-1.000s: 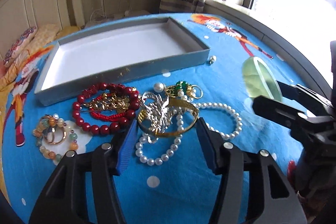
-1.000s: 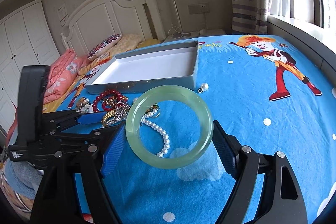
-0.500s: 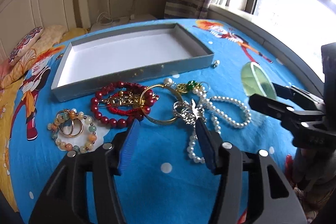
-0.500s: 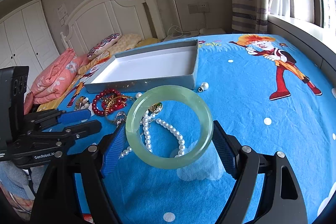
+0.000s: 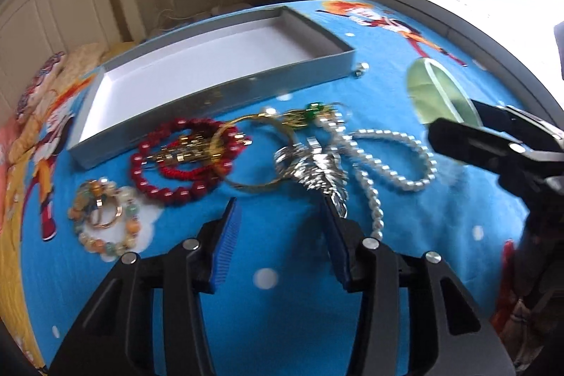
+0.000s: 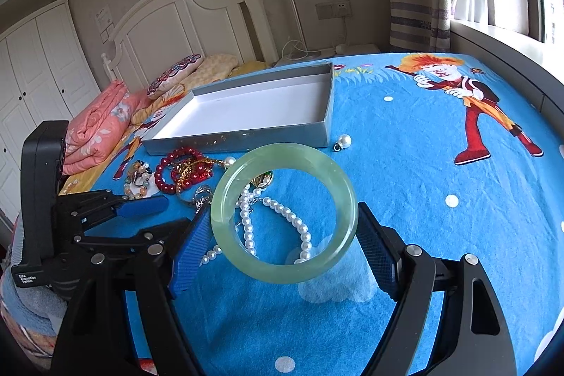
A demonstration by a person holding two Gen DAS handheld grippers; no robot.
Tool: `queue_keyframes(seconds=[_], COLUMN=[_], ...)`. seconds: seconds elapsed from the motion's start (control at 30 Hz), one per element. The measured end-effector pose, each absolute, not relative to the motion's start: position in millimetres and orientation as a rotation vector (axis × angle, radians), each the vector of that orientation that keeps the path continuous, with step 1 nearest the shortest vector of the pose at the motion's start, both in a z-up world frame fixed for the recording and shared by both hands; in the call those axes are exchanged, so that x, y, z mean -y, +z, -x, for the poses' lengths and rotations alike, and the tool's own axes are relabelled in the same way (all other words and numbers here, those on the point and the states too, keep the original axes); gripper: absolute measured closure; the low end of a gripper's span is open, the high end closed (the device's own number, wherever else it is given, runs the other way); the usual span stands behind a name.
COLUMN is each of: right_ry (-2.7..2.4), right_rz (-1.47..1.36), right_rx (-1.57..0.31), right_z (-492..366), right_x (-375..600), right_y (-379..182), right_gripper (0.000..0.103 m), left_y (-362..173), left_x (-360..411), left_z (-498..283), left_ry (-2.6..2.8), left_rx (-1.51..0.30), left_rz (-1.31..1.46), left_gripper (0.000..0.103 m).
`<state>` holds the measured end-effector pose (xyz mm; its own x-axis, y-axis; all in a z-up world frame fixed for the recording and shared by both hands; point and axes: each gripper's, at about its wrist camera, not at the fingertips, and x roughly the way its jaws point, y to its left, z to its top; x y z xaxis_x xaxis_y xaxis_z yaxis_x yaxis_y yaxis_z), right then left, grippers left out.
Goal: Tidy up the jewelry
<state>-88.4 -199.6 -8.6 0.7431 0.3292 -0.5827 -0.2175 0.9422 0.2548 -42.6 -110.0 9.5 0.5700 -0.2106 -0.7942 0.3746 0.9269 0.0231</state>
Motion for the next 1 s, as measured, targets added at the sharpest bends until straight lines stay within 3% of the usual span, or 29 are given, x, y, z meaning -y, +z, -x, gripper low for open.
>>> queue_keyframes(seconds=[0.37, 0.57, 0.63, 0.67, 0.73, 0.77, 1.0], right_ry=[0.308, 0.309, 0.31, 0.312, 0.312, 0.313, 0.325], right_rz=[-0.209, -0.211, -0.213, -0.215, -0.217, -0.218, -0.185], right_rx=[-0.653, -0.652, -0.651, -0.65, -0.646, -0.645, -0.637], right_z=[90.4, 90.0, 90.3, 90.5, 91.2, 91.3, 95.0], right_x=[206.0, 206.6, 207.1, 207.2, 207.4, 207.3, 200.5], right_y=[-7.7, -7.8, -7.7, -7.6, -7.4, -7.4, -6.2], right_gripper=[0.025, 0.025, 0.025, 0.025, 0.025, 0.025, 0.025], left_y=[16.6, 15.5, 12.9, 12.4, 16.4, 19.4, 34.6], left_x=[116.0, 126.9, 134.2, 135.2, 128.0, 121.9, 90.5], left_z=[44.5, 35.4, 39.4, 41.9, 46.5, 47.7, 62.2], left_ry=[-0.441, -0.356, -0.312, -0.298, -0.337, -0.356, -0.352], left_rx=[-0.936, -0.927, -0.911, -0.897, -0.88, -0.871, -0.821], left_rz=[0.045, -0.026, -0.1, -0.125, -0.078, -0.046, 0.018], left_gripper=[0.057, 0.051, 0.056, 0.066, 0.077, 0.093, 0.096])
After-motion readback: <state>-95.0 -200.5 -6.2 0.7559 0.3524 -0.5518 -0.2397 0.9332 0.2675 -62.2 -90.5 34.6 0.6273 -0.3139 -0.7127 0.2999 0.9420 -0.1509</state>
